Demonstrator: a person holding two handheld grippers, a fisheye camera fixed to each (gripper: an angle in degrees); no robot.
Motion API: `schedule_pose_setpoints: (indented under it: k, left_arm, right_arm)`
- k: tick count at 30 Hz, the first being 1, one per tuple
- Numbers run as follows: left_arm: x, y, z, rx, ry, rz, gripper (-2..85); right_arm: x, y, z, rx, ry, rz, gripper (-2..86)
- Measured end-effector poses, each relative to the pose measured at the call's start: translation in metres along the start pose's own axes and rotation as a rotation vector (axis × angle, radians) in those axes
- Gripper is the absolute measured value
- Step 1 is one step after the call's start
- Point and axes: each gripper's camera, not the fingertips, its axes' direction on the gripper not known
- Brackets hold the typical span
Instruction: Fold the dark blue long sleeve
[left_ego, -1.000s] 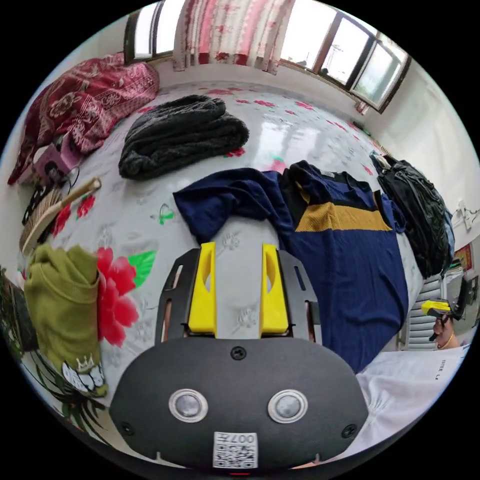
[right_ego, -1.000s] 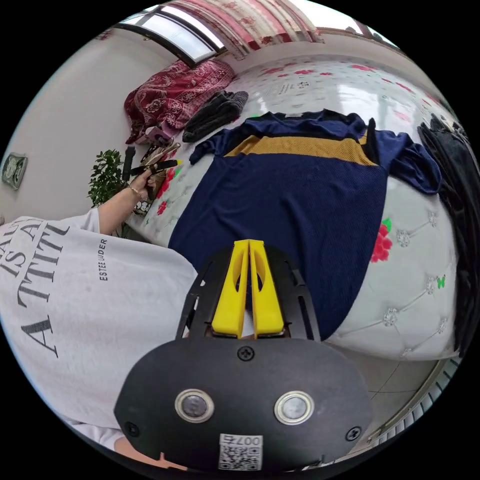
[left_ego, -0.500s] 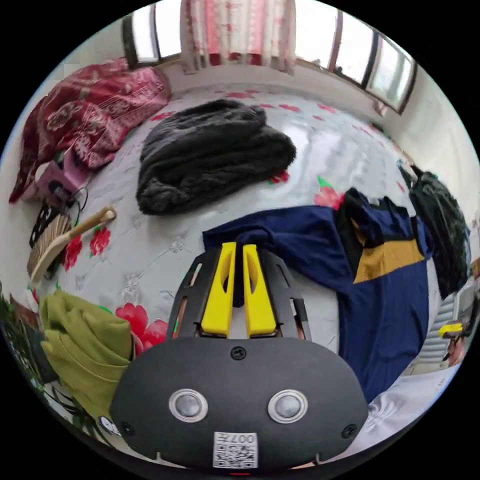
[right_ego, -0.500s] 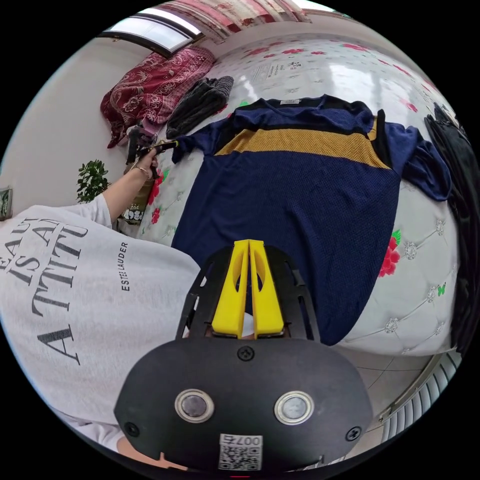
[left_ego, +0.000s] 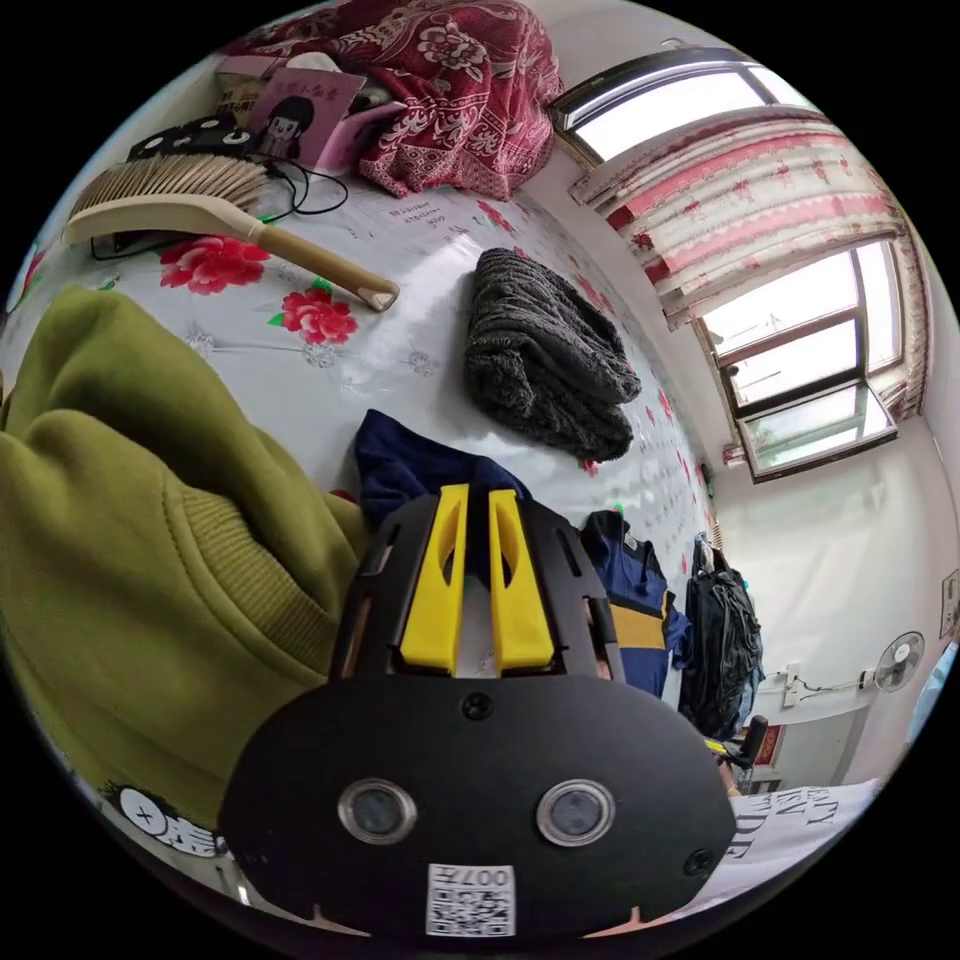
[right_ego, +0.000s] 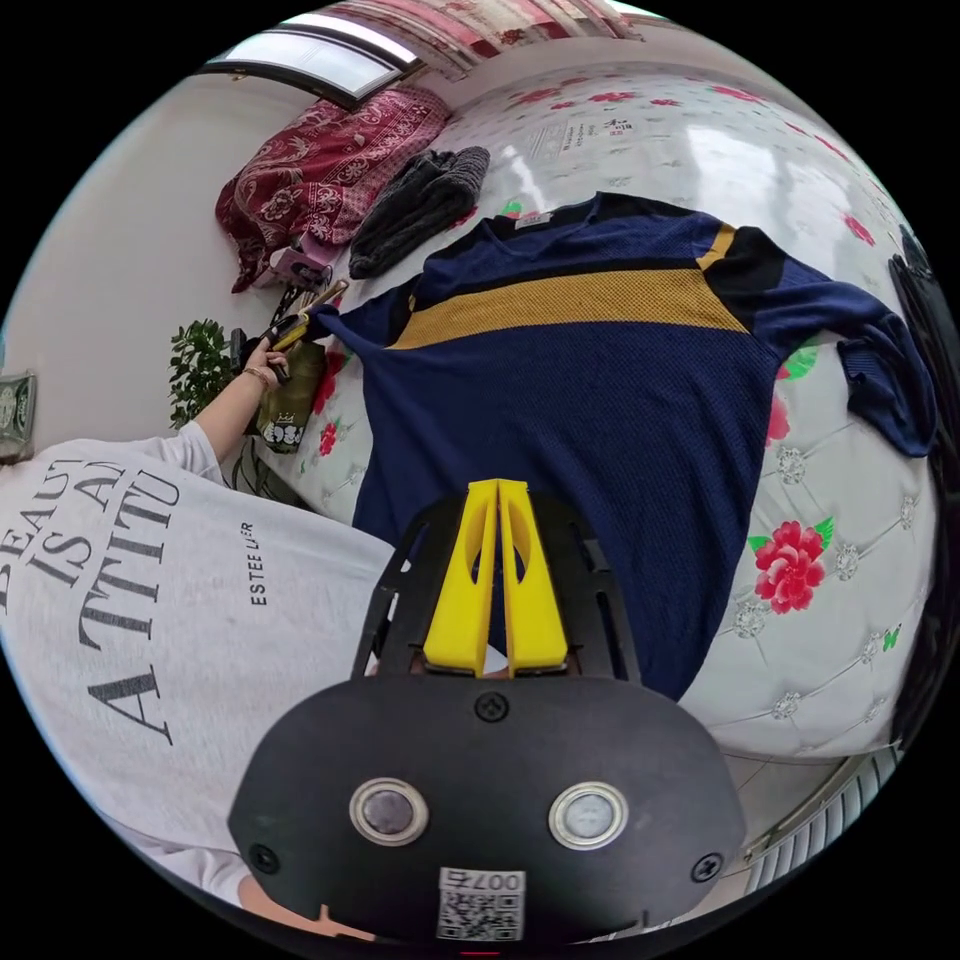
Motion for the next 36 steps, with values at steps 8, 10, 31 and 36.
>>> schedule_pose_setpoints:
  k: [8, 10, 31, 36]
  left_arm:
    - [0.007, 0.004, -0.054, -0.103, -0.051, 0.144, 3.5]
    - [0.003, 0.007, -0.069, -0.124, -0.068, 0.154, 2.9]
    - [0.253, 0.105, -0.169, 0.101, 0.494, 0.608, -0.4]
    - [0.406, 0.232, -0.052, -0.209, 0.64, 0.919, 4.2]
  right_arm:
    - [0.01, 0.029, -0.014, 0.012, -0.026, -0.011, -0.4]
    - [0.012, 0.038, -0.022, 0.023, -0.033, -0.028, -0.3]
    - [0.024, 0.096, -0.085, 0.146, -0.066, -0.122, -0.3]
    - [0.036, 0.108, -0.104, 0.229, -0.044, -0.1, -0.3]
